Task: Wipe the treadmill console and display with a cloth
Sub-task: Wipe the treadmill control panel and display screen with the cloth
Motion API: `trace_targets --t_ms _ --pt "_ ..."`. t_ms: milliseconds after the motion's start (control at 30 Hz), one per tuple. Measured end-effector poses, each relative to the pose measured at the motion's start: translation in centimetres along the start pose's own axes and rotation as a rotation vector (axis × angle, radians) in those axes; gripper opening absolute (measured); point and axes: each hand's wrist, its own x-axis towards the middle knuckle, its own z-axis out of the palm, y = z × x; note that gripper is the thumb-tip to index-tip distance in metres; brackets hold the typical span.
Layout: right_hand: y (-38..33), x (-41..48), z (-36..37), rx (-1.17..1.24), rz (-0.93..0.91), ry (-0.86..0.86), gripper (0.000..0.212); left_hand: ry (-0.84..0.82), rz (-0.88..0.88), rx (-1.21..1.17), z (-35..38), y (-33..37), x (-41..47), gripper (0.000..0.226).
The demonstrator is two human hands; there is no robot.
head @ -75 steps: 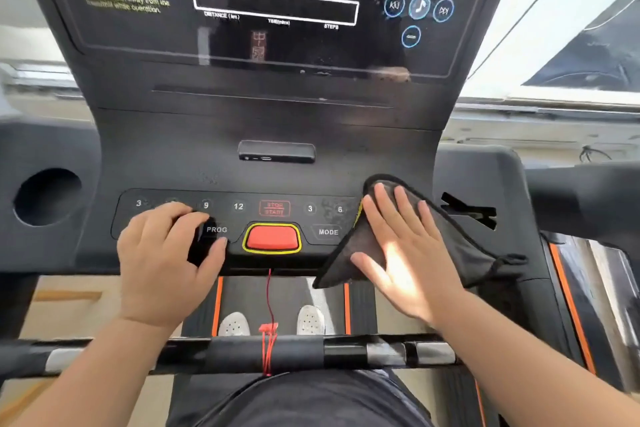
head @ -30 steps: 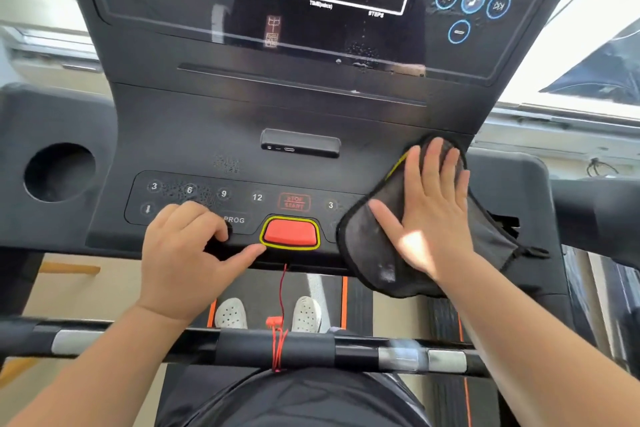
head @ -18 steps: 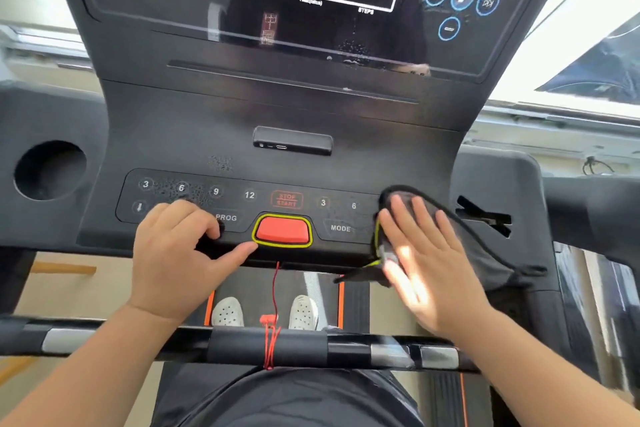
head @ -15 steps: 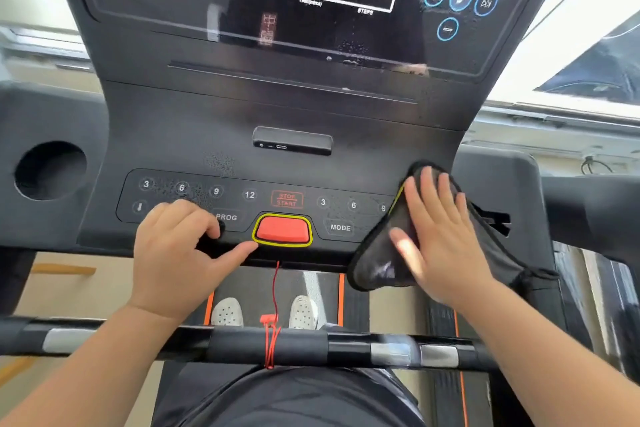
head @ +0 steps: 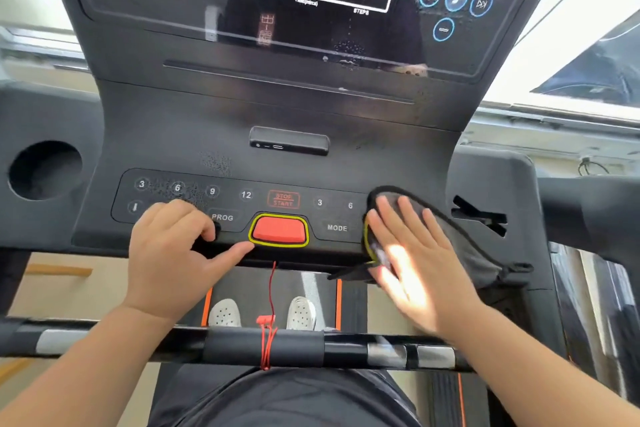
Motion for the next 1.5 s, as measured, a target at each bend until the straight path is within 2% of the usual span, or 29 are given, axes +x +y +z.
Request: trace_targets --t_ms 133,233,300,367,467,533,600,700,800,867,967,1067,1133,1300,1500 --pt "2.3 3.3 -0.9 0.117 0.284 0.003 0.089 0.013 0.013 -0.010 0.0 0.0 0.1 0.055" --pt "0.5 7.3 -2.0 0.109 0.411 0.040 0.097 0.027 0.012 -0.010 0.0 0.1 0.0 0.054" --pt "-1.8 8.4 -2.3 0.085 0.352 0.046 0.093 0.030 0.010 -0.010 0.1 0.0 0.0 0.053" --pt "-3.5 8.0 -2.1 0.052 0.205 0.041 0.084 0.022 0.008 -0.008 0.1 -0.1 0.0 0.053" --pt "-3.3 5.0 -1.3 0.055 0.015 0.039 0.072 0.016 0.009 -0.007 0.1 -0.1 0.0 0.052" --pt "-2.0 2.7 -0.6 0.036 -0.039 0.030 0.070 0.025 0.013 -0.015 0.1 -0.1 0.1 0.052" --pt "0.0 1.7 -0.3 0.040 0.018 0.019 0.073 0.030 0.013 -0.024 0.1 0.0 0.1 0.052" --pt "1.8 3.5 -0.8 0.097 0.262 0.000 0.085 0.028 0.009 -0.026 0.1 -0.1 0.1 0.052" --pt "-0.3 6.8 -1.7 0.129 0.423 0.056 0.094 0.022 0.010 -0.023 0.1 -0.1 0.0 0.053" --pt "-2.9 8.6 -2.2 0.124 0.399 0.073 0.095 0.023 0.011 -0.019 0.1 -0.1 0.0 0.053" --pt "-5.8 9.2 -2.1 0.106 0.223 0.055 0.086 0.017 0.014 -0.013 0.0 0.0 0.1 0.053" --pt "-6.2 6.7 -1.3 0.122 0.062 0.069 0.075 0.004 0.009 -0.003 -0.2 0.2 0.2 0.053" --pt "-4.9 4.4 -0.5 0.096 0.026 0.101 0.073 -0.013 -0.003 0.008 -0.3 0.2 0.2 0.053" --pt "-1.2 3.6 0.2 0.074 0.239 0.116 0.081 -0.083 -0.014 0.029 -1.0 0.3 0.3 0.048" --pt "-4.8 5.8 -0.8 0.113 0.384 0.115 0.089 -0.019 0.022 0.059 -3.8 -1.8 -0.2 0.033"
